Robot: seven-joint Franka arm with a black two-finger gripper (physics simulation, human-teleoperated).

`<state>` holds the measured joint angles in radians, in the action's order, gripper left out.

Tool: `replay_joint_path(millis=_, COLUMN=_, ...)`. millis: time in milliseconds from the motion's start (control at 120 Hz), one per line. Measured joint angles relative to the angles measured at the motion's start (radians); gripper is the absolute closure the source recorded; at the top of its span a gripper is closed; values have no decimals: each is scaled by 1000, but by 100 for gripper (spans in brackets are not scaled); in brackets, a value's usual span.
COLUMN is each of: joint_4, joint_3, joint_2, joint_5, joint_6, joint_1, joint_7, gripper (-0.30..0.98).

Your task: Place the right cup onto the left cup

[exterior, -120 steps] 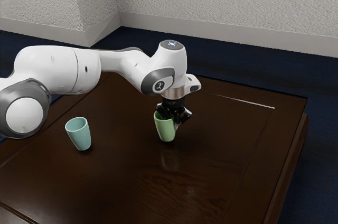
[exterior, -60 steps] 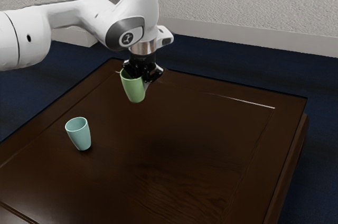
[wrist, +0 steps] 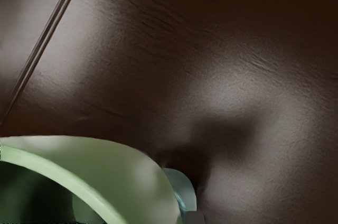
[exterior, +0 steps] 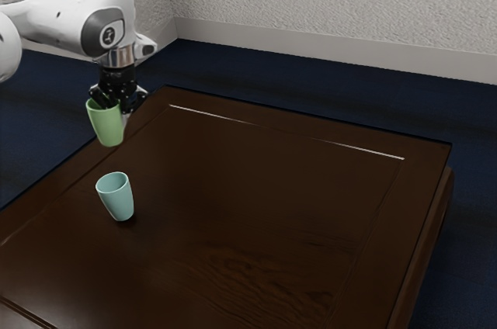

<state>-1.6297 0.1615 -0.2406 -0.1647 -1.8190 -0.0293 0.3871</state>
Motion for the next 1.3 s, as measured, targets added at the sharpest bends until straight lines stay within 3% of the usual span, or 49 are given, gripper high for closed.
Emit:
replay_joint_path(millis=283, joint_4=-174, joint_3=30, joint_2=92, joint_5=33, joint_6=-52, joint_1=1, joint_7=-88, gripper=78)
replay_joint_path(millis=1300, joint_4=-403, joint_3=-9, joint_2=120, joint_5=34, joint_6=-269, joint_1=2, joint_7=-104, gripper=78)
